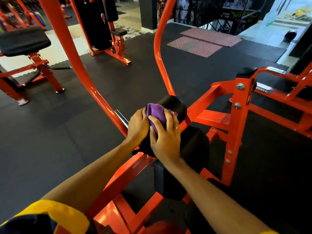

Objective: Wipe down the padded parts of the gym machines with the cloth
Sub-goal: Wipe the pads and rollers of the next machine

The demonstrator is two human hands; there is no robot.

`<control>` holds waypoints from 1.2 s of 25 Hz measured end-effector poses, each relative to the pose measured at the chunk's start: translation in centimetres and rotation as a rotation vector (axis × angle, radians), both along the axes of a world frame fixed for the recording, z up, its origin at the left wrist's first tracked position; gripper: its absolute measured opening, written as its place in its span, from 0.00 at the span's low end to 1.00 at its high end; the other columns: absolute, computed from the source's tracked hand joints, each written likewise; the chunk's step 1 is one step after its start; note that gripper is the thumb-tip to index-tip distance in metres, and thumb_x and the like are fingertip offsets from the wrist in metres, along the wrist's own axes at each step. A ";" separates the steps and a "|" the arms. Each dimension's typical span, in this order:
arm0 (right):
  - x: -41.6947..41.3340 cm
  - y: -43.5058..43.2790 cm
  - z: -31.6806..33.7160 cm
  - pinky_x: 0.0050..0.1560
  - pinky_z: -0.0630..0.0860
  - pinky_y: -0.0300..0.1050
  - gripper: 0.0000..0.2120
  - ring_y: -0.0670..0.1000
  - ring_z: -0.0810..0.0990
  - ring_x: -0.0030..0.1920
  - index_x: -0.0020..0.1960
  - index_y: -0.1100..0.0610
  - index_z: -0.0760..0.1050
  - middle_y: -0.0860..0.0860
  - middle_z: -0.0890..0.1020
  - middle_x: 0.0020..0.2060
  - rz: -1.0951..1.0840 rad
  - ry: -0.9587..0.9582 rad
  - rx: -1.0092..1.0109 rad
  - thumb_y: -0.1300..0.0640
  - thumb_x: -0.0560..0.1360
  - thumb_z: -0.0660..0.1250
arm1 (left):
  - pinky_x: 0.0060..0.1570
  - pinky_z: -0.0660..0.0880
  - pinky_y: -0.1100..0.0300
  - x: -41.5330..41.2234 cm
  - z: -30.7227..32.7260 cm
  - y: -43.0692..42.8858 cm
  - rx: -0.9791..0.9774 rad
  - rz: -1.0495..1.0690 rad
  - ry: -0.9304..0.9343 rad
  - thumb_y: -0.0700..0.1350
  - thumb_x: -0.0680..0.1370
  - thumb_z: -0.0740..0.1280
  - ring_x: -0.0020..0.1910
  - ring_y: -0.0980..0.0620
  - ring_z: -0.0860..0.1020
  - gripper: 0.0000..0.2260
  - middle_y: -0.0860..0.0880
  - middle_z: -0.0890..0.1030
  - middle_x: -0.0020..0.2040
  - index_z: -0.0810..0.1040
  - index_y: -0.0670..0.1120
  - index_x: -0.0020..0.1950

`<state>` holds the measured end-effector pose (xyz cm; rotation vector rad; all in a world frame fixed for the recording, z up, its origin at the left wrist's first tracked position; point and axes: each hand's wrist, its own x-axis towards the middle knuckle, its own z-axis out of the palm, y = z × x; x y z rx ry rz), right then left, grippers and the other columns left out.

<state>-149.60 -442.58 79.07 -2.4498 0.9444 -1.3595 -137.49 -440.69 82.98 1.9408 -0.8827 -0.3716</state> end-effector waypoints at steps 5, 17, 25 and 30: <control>1.6 -9.1 2.7 0.62 0.74 0.60 0.12 0.62 0.73 0.69 0.59 0.44 0.83 0.53 0.74 0.70 -0.192 0.052 0.148 0.46 0.79 0.65 | 0.71 0.67 0.54 0.2 0.1 -0.1 0.111 -0.046 -0.095 0.49 0.87 0.51 0.72 0.48 0.72 0.20 0.47 0.76 0.72 0.74 0.46 0.74; -3.4 -1.6 1.1 0.69 0.70 0.55 0.23 0.66 0.66 0.72 0.66 0.45 0.76 0.55 0.63 0.77 0.105 -0.066 0.429 0.58 0.73 0.70 | 0.74 0.65 0.54 -2.1 3.1 1.0 0.212 -0.060 -0.041 0.44 0.86 0.57 0.74 0.46 0.70 0.19 0.45 0.72 0.75 0.69 0.46 0.77; -10.6 -1.7 -0.9 0.66 0.72 0.47 0.20 0.52 0.73 0.67 0.62 0.50 0.78 0.50 0.73 0.67 0.271 -0.120 0.555 0.57 0.70 0.72 | 0.67 0.72 0.55 -8.2 0.8 4.2 -0.040 0.254 0.239 0.36 0.80 0.59 0.69 0.47 0.73 0.25 0.44 0.72 0.71 0.66 0.45 0.77; -12.8 0.9 -4.6 0.63 0.76 0.55 0.22 0.54 0.73 0.68 0.61 0.46 0.78 0.49 0.71 0.68 0.345 0.037 0.577 0.57 0.68 0.71 | 0.73 0.67 0.49 -12.4 -4.8 7.3 -0.125 0.290 0.246 0.37 0.80 0.60 0.70 0.48 0.72 0.20 0.45 0.73 0.70 0.71 0.42 0.72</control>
